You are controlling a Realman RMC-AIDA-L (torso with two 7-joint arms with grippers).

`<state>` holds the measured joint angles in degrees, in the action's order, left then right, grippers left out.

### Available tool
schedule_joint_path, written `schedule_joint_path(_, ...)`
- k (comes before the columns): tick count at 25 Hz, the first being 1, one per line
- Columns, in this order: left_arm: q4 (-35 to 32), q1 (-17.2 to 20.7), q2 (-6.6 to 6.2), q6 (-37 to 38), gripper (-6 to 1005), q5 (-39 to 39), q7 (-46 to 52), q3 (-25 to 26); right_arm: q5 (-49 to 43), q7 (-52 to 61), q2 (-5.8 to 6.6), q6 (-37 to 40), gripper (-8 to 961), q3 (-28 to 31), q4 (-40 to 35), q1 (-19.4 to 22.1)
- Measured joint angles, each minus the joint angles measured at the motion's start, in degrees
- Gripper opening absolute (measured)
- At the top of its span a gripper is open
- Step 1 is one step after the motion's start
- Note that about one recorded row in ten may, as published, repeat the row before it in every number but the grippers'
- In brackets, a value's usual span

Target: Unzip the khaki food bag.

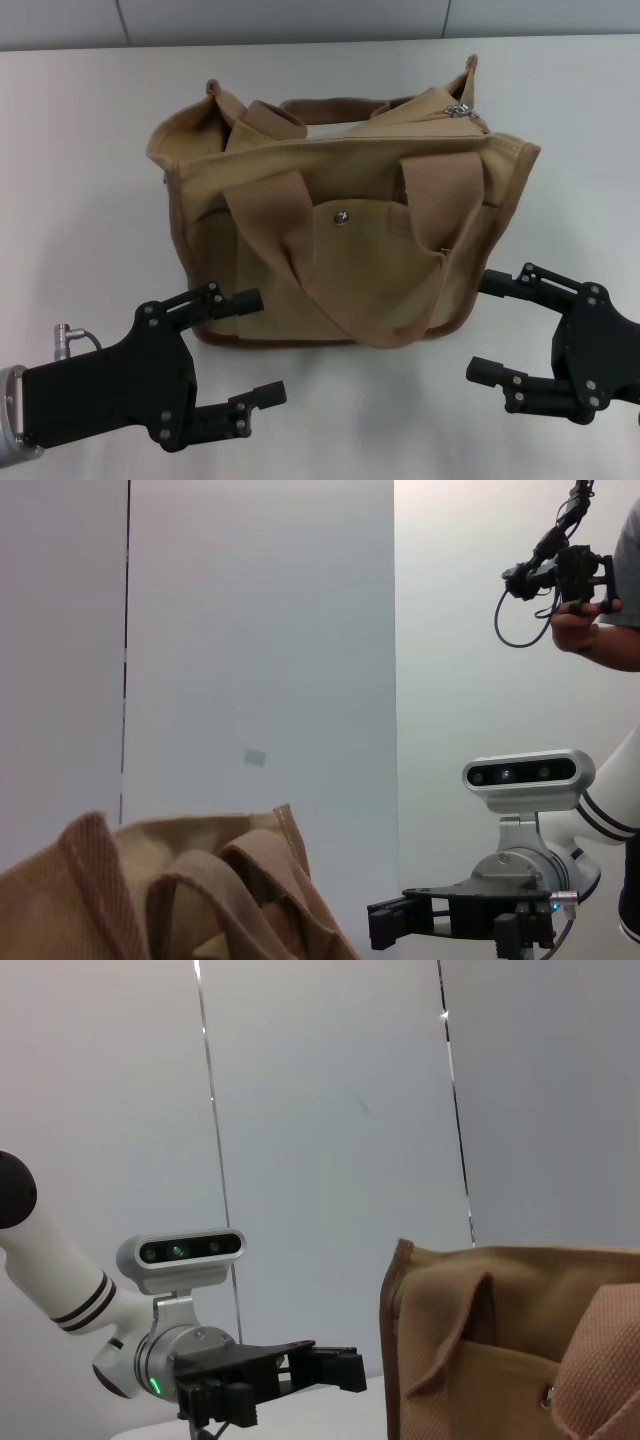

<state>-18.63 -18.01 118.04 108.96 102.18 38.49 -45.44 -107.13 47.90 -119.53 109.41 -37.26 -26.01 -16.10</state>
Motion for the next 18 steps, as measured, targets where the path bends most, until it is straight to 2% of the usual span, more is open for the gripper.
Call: schedule_joint_path(18,-0.04,0.00,0.08,0.07,799,-0.08,0.00,0.41,0.02,0.00,0.00,0.00,835,-0.01,0.08,-0.16)
